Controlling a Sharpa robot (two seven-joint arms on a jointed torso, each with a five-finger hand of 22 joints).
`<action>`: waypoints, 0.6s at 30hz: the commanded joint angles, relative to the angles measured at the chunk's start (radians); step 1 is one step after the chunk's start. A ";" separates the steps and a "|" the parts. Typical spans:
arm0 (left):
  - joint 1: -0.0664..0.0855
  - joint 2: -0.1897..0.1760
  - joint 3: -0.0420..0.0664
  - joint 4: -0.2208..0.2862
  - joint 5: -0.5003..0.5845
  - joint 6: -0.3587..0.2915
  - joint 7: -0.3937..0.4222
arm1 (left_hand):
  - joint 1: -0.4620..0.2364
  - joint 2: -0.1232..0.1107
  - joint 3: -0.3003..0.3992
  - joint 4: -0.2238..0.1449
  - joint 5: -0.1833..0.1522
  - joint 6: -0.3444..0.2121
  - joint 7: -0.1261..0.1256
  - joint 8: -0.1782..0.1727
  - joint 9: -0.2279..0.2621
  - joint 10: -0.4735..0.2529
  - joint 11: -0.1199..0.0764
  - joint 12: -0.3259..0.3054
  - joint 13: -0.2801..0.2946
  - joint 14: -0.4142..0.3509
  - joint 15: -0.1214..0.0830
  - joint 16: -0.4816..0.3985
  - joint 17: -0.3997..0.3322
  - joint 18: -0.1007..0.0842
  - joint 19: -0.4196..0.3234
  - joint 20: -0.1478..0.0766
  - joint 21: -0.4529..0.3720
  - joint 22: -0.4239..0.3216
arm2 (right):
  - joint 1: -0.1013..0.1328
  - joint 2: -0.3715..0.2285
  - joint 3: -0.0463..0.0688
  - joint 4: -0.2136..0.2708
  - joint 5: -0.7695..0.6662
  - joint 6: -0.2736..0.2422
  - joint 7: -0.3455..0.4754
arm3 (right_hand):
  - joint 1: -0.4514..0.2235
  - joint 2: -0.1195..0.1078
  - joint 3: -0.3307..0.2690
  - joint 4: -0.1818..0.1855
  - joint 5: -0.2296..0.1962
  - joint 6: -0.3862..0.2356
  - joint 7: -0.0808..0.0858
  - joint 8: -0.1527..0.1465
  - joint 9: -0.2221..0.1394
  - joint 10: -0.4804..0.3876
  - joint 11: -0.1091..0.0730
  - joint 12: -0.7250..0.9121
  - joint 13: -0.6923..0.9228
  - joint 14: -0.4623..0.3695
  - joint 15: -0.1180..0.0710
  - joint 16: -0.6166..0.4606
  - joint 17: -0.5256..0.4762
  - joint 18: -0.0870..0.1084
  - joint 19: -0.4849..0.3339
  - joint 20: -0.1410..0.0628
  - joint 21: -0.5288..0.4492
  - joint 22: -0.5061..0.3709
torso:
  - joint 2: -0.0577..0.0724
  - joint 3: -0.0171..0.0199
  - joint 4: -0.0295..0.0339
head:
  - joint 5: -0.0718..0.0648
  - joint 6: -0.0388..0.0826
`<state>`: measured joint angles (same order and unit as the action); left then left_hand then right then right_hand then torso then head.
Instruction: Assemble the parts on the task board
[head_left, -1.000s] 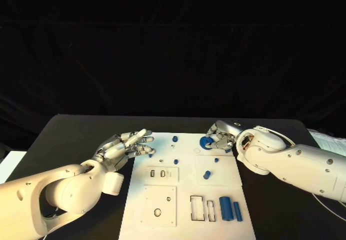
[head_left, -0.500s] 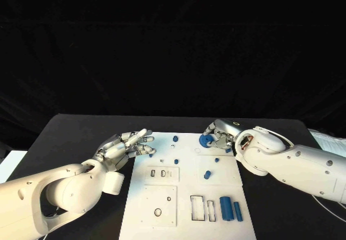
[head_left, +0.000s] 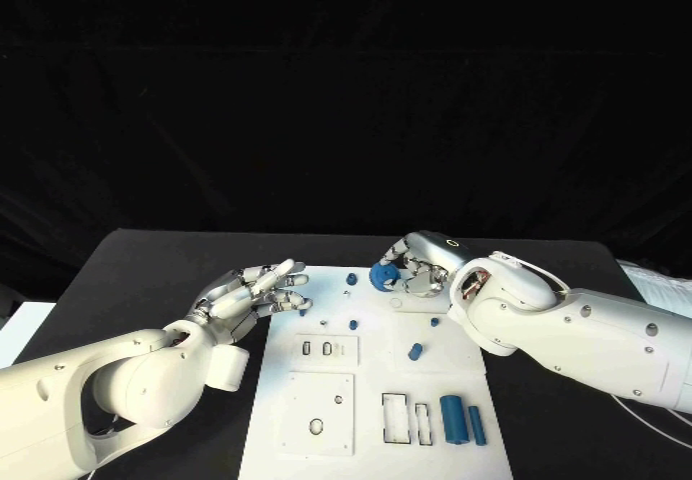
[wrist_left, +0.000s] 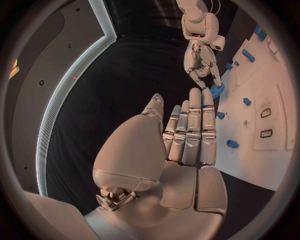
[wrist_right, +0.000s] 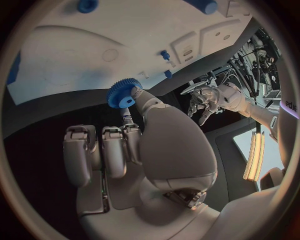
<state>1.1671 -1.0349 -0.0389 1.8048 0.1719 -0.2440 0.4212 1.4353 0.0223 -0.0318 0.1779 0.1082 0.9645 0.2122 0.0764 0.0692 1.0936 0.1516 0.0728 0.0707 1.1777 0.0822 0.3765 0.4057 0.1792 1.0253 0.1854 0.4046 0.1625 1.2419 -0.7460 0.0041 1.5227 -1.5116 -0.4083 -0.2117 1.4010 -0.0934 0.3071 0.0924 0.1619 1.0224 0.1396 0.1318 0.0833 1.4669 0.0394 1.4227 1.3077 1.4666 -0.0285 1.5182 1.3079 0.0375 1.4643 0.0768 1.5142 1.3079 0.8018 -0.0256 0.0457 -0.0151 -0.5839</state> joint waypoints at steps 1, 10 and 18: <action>0.001 0.002 0.001 0.002 0.002 0.010 0.005 | 0.005 0.004 0.000 -0.006 0.002 -0.005 0.003 -0.006 0.000 -0.004 -0.001 -0.003 0.000 -0.006 0.000 -0.003 0.002 0.001 -0.006 0.002 -0.004 -0.002 | 0.001 0.020 0.000 0.012 -0.032 -0.012 0.011 | -0.013 0.001 0.008 -0.001 0.002 0.051 -0.021 0.009 0.019 0.021 -0.007 -0.005 0.130 0.083 -0.009 0.005 0.158 -0.007 0.031 -0.005 0.005 0.130 | 0.001 0.0006 0.0011 | 0.001 -0.001; 0.001 0.002 0.001 0.003 0.002 0.010 0.006 | 0.005 0.004 0.000 -0.006 0.002 -0.005 0.003 -0.006 0.000 -0.004 -0.001 -0.003 0.000 -0.006 0.000 -0.003 0.002 0.001 -0.006 0.002 -0.004 -0.002 | 0.001 0.096 -0.008 -0.014 -0.038 0.017 0.013 | -0.021 0.000 0.011 -0.001 0.003 0.049 -0.020 0.006 0.019 0.021 -0.006 -0.006 0.130 0.083 -0.008 0.004 0.157 -0.007 0.031 -0.005 0.005 0.130 | 0.002 0.0006 0.0005 | 0.005 -0.005; 0.001 0.003 0.001 0.004 0.002 0.010 0.006 | 0.005 0.004 0.000 -0.006 0.002 -0.005 0.003 -0.006 0.000 -0.004 -0.001 -0.003 0.000 -0.006 0.000 -0.003 0.002 0.001 -0.006 0.002 -0.004 -0.002 | -0.007 0.142 -0.018 -0.062 -0.041 0.030 0.013 | -0.028 -0.001 0.013 0.000 0.006 0.046 -0.019 0.002 0.018 0.020 -0.005 -0.008 0.129 0.083 -0.008 0.004 0.156 -0.007 0.031 -0.004 0.005 0.129 | 0.001 0.0013 -0.0004 | 0.008 -0.008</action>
<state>1.1671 -1.0339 -0.0389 1.8061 0.1719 -0.2439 0.4209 1.4354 0.0223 -0.0318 0.1780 0.1082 0.9646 0.2122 0.0764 0.0692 1.0936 0.1516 0.0728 0.0707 1.1777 0.0822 0.3765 0.4063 0.1792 1.0253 0.1854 0.4046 0.1625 1.2367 -0.6078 -0.0137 1.4652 -1.5356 -0.3994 -0.2062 1.3838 -0.0975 0.3125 0.0918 0.1629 1.0293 0.1407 0.1320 0.0837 1.4669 0.0395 1.4181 1.3075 1.4666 -0.0285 1.5182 1.3077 0.0375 1.4643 0.0769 1.5141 1.3077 0.8034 -0.0248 0.0461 -0.0083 -0.5906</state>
